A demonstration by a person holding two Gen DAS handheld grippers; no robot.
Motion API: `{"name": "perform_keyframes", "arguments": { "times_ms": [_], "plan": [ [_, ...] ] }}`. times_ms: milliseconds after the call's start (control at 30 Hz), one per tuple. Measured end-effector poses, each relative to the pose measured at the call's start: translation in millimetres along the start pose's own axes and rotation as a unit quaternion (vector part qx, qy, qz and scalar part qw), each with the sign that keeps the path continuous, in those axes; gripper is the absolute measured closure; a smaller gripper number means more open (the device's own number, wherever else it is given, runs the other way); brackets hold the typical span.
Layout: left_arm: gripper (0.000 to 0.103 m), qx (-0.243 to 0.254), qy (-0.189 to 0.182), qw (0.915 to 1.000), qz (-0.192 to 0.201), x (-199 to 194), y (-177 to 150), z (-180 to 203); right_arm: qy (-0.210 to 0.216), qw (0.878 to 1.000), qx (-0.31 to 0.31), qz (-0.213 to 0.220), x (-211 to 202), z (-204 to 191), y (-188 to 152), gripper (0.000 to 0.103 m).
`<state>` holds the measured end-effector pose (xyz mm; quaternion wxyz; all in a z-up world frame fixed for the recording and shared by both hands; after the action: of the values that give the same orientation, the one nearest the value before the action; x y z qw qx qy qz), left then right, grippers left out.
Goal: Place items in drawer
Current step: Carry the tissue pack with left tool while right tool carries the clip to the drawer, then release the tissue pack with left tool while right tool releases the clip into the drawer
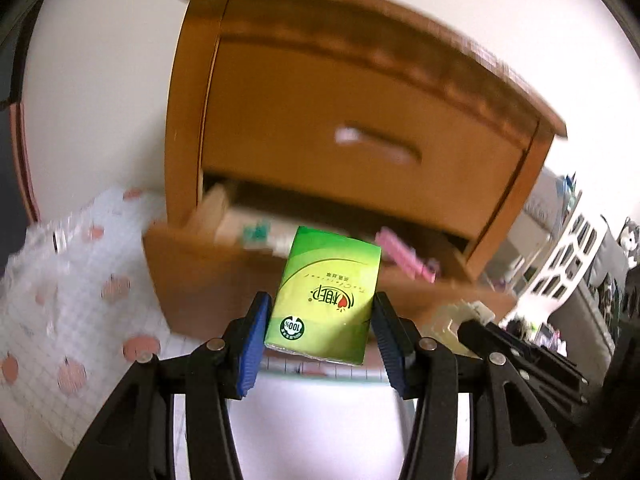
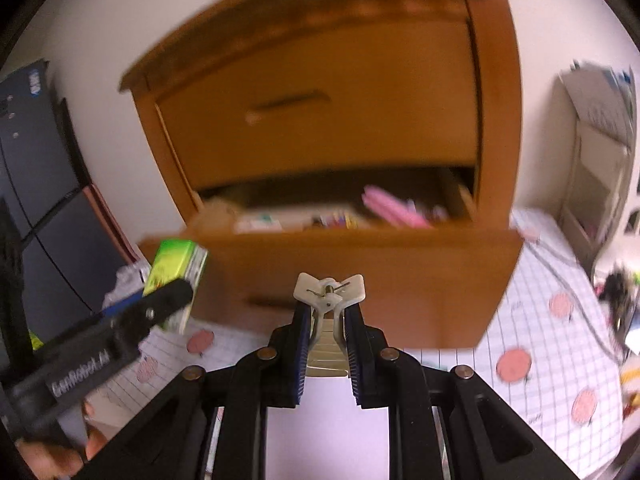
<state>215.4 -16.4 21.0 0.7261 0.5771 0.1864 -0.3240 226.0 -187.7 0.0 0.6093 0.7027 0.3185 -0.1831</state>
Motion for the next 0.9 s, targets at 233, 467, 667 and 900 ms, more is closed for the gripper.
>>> {"name": "perform_keyframes", "arguments": {
  "times_ms": [233,467,667,900],
  "plan": [
    [0.051,0.018,0.004,0.9995,0.024,4.9,59.4,6.7,0.004,0.999,-0.016,0.029,-6.0,-10.4,58.1,0.085],
    [0.05,0.017,0.012,0.9998,-0.003,36.6,74.1,2.9,-0.014,0.999,-0.027,0.02,12.6,-5.8,88.4,0.084],
    [0.05,0.02,0.023,0.9988,-0.037,69.4,76.8,0.2,-0.034,0.999,-0.037,-0.003,36.7,3.3,89.1,0.084],
    [0.05,0.024,0.033,0.9971,-0.064,96.8,73.1,-2.0,-0.051,0.998,-0.036,-0.029,59.6,15.1,89.6,0.084]
  ]
}}
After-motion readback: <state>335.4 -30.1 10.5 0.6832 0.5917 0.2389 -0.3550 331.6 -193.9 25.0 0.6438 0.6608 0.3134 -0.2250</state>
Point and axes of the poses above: each gripper's, at about its wrist camera, not at the fingertips, and x roughly the way its jaws point, z to its right, y to its top, the point moved 8 cm from there along x, roughly the way its jaws point, and after that the axes turned 6 degrees about -z, right-handed, at the moved point
